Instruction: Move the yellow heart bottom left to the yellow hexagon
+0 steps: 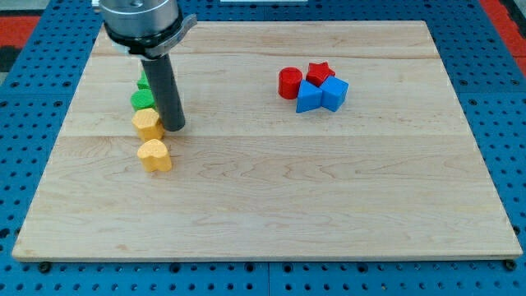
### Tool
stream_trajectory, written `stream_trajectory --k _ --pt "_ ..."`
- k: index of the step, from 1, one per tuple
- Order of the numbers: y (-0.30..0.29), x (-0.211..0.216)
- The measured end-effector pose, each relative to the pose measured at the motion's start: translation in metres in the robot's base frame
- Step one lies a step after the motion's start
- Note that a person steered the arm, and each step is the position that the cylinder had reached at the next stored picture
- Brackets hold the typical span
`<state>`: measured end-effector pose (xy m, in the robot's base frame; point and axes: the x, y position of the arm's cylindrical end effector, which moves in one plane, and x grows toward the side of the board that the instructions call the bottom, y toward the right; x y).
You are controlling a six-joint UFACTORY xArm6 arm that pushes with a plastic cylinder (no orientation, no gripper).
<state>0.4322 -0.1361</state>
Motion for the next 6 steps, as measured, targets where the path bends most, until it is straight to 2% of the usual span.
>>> stream_trajectory --k 2,3,4,6 --pt "-0.006 0.010" --pt "0.037 0.019" --pt "0.043 0.053" --pt "-0.023 0.063"
